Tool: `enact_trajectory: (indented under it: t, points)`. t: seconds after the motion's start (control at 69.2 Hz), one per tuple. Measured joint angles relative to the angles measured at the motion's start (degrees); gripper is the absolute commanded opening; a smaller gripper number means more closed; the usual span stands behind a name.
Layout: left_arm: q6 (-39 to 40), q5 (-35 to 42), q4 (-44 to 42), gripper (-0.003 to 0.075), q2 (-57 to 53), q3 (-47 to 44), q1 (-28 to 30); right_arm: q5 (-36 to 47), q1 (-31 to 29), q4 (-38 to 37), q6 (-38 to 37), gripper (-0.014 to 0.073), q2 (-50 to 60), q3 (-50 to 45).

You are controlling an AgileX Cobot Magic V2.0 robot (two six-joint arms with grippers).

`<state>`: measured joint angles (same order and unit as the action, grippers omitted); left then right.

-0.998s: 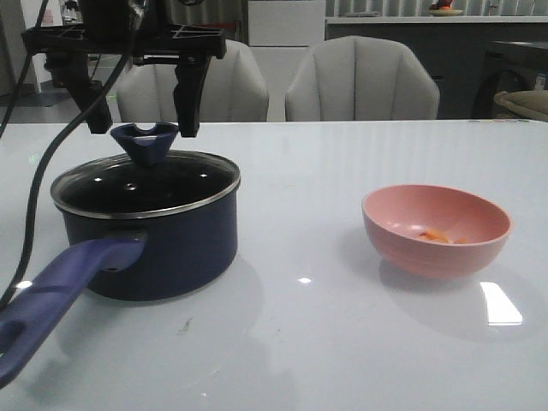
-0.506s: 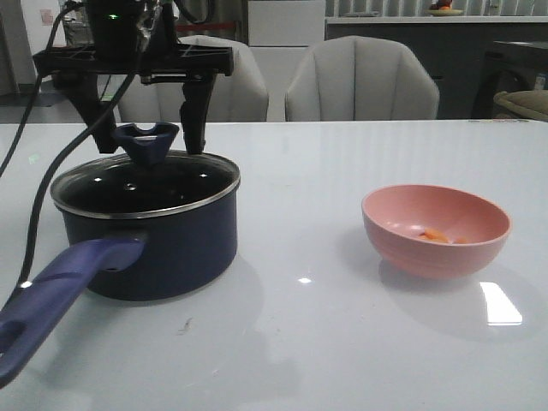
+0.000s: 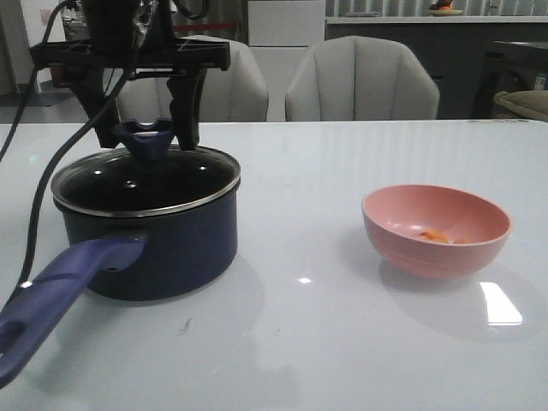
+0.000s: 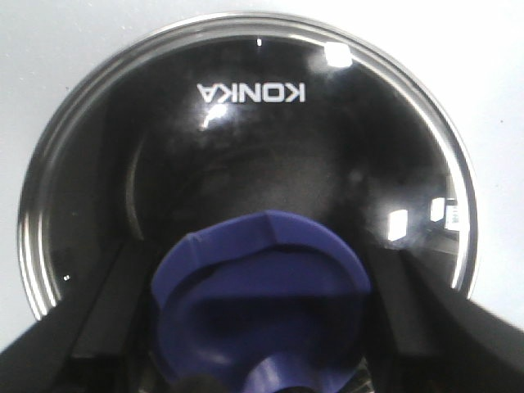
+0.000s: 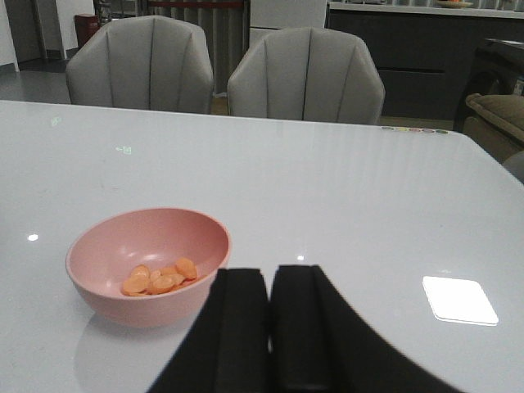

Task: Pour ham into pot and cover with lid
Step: 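Lift the glass lid off the pot with the left gripper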

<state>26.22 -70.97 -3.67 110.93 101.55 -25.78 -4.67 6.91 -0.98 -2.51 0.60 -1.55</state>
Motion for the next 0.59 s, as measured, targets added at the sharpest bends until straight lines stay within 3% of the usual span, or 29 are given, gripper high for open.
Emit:
enact_trajectory:
  t: [0.26, 0.593]
  points:
    - [-4.75, -0.48, -0.77, 0.0312, -6.60, 0.00, 7.10, 0.00, 0.00, 0.00, 0.00, 0.0148, 0.00, 0.00]
    - [-15.44, -0.37, 2.05, 0.0312, -13.39, -7.78, 25.08, 0.00, 0.00, 0.00, 0.00, 0.0148, 0.00, 0.00]
